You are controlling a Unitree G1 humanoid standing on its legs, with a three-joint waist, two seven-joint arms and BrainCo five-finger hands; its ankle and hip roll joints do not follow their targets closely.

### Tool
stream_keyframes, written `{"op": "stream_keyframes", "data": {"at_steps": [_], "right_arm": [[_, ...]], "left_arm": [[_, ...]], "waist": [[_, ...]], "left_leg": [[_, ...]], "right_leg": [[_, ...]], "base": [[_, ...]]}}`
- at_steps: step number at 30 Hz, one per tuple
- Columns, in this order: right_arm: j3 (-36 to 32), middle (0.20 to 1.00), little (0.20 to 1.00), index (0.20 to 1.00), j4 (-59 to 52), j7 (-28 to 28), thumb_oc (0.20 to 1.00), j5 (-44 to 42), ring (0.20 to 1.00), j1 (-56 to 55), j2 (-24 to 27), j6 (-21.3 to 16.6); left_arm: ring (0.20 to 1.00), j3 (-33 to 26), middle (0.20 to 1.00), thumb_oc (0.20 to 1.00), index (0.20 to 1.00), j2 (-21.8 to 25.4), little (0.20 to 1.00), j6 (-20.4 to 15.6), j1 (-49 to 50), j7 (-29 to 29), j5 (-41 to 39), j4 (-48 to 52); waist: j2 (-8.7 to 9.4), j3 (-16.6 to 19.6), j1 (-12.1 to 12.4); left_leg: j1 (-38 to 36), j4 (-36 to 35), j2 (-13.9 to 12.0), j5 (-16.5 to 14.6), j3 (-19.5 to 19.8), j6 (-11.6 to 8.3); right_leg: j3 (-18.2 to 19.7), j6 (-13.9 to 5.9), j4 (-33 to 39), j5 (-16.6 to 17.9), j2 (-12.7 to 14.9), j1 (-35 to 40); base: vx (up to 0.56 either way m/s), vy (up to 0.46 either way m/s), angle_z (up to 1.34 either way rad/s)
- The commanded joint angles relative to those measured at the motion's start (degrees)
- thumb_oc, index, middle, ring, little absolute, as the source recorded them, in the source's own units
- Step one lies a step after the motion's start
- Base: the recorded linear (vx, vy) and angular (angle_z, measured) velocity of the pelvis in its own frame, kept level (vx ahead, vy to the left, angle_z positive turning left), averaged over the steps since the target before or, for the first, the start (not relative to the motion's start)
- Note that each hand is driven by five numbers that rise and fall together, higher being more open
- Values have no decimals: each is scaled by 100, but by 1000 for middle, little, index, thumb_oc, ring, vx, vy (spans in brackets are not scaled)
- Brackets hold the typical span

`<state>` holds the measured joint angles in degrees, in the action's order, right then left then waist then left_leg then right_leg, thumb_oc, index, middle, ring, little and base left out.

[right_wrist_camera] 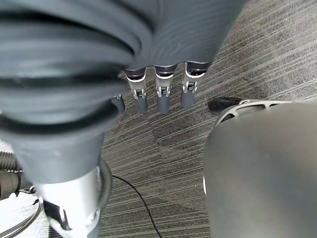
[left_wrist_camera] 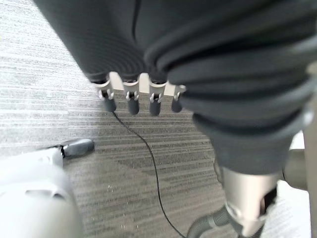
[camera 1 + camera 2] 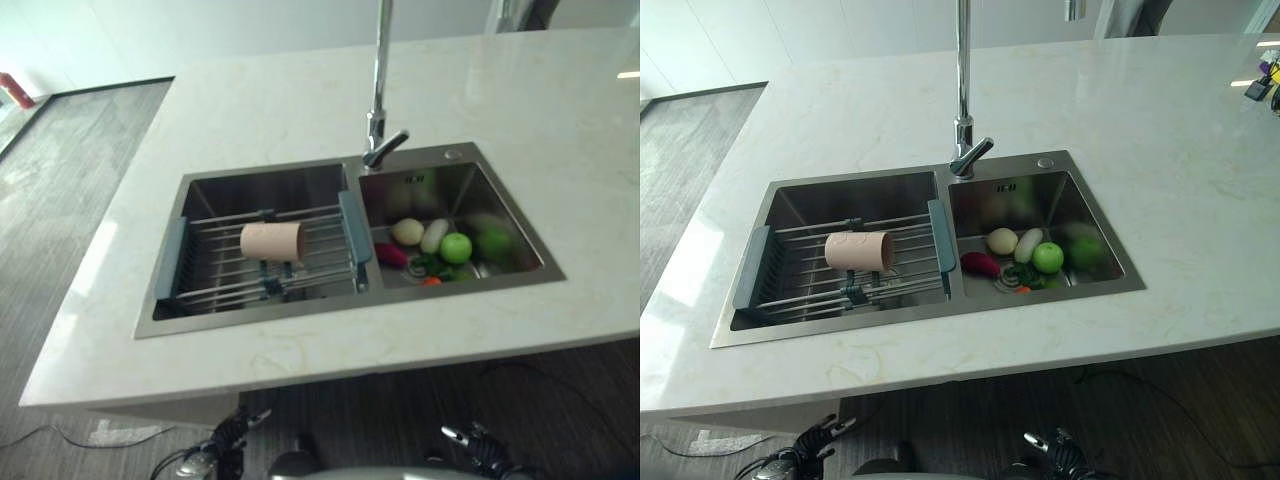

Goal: Place the dishes in the dishwasher.

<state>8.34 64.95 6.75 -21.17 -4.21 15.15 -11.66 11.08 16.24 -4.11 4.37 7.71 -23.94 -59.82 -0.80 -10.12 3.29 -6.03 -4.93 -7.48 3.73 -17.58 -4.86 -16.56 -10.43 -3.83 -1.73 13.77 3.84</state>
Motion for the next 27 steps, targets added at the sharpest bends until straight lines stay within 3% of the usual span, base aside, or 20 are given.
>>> {"op": "stream_keyframes", "data": {"at_steps": [1,4,5,7,9,13,15,16,18,21,22,24,25,27], "right_arm": [[-39,1000,1000,1000,6,-54,1000,33,1000,275,229,-62],[-74,1000,1000,1000,10,-56,1000,18,1000,293,241,2],[-84,1000,1000,1000,37,-60,1000,9,1000,302,239,1],[-129,1000,1000,1000,89,-53,1000,40,1000,341,243,60],[-241,1000,1000,1000,162,20,1000,179,1000,360,316,127],[-356,1000,1000,1000,210,156,1000,433,1000,353,532,263],[-361,1000,1000,1000,219,179,1000,458,1000,367,585,291],[-336,1000,1000,1000,217,187,1000,457,1000,404,689,334],[-240,1000,1000,1000,166,226,1000,455,1000,464,847,428],[-89,1000,1000,1000,0,190,1000,364,1000,445,931,533],[-7,1000,1000,1000,-126,131,1000,216,1000,408,962,591],[37,1000,1000,1000,-254,82,1000,50,1000,321,950,625],[41,1000,1000,1000,-280,76,1000,31,1000,302,943,632],[45,1000,1000,1000,-363,16,1000,-26,1000,176,858,583]], "left_arm": [[1000,-247,1000,1000,1000,-109,1000,201,-279,25,-523,-312],[1000,-394,1000,1000,1000,-131,1000,681,-196,-122,-525,-516],[1000,-474,1000,1000,1000,-124,1000,1044,-158,-153,-572,-637],[1000,-749,1000,1000,1000,-81,1000,2256,-81,94,-573,-1030],[1000,-1170,1000,1000,1000,-16,1000,2899,22,254,-682,-1516],[1000,-1772,1000,1000,1000,462,1000,3231,61,-73,-740,-1785],[1000,-1883,1000,1000,1000,600,1000,3201,74,-289,-668,-1829],[1000,-2183,1000,1000,1000,1021,1000,3212,127,-457,-272,-1948],[1000,-2629,1000,1000,1000,1817,1000,2428,213,-821,-90,-2147],[1000,-2925,1000,1000,1000,2687,1000,1806,229,-1013,37,-2177],[1000,-3090,1000,1000,1000,3133,1000,1173,238,-1245,149,-2027],[1000,-3436,1000,1000,1000,3720,1000,553,267,-1402,833,-1394],[1000,-3489,1000,1000,1000,3793,1000,476,274,-1405,922,-1256],[1000,-3744,1000,1000,1000,4181,1000,732,174,-1477,1259,-189]], "waist": [[4,-116,210],[11,-100,255],[5,-94,272],[-9,-102,283],[-65,-57,245],[-228,-26,193],[-270,-2,195],[-348,-35,215],[-463,-26,248],[-548,-27,276],[-588,-10,326],[-613,-24,395],[-613,-23,403],[-609,-19,465]], "left_leg": [[184,283,-211,-472,415,136],[192,302,-212,-479,432,132],[193,299,-214,-476,441,127],[162,287,-215,-466,479,110],[160,262,-236,-448,478,93],[91,207,-242,-403,504,41],[121,204,-243,-387,531,30],[112,196,-232,-356,585,6],[150,177,-231,-286,649,-17],[180,186,-224,-246,707,-22],[233,195,-221,-224,768,-21],[213,173,-209,-219,828,-30],[209,169,-207,-219,835,-31],[204,156,-204,-219,864,-45]], "right_leg": [[-190,-167,-384,-300,287,7],[-225,-160,-314,-283,298,63],[-239,-158,-289,-280,298,81],[-245,-145,-247,-283,297,137],[-256,-121,-169,-276,283,166],[-248,-126,-139,-315,275,221],[-246,-123,-129,-314,268,201],[-239,-119,-131,-338,267,226],[-254,-122,-114,-346,259,224],[-281,-143,-121,-340,256,216],[-314,-151,-106,-327,243,198],[-344,-156,-105,-340,230,220],[-350,-154,-105,-342,227,222],[-387,-147,-118,-360,209,229]], "base": [[0,0,0],[0,0,0],[0,0,0],[37,-15,3],[51,22,7],[53,56,9],[26,53,4],[11,71,2],[0,78,2],[-22,3,3],[-28,-40,12],[-30,-62,25],[-26,-71,20],[-13,-82,12]]}}
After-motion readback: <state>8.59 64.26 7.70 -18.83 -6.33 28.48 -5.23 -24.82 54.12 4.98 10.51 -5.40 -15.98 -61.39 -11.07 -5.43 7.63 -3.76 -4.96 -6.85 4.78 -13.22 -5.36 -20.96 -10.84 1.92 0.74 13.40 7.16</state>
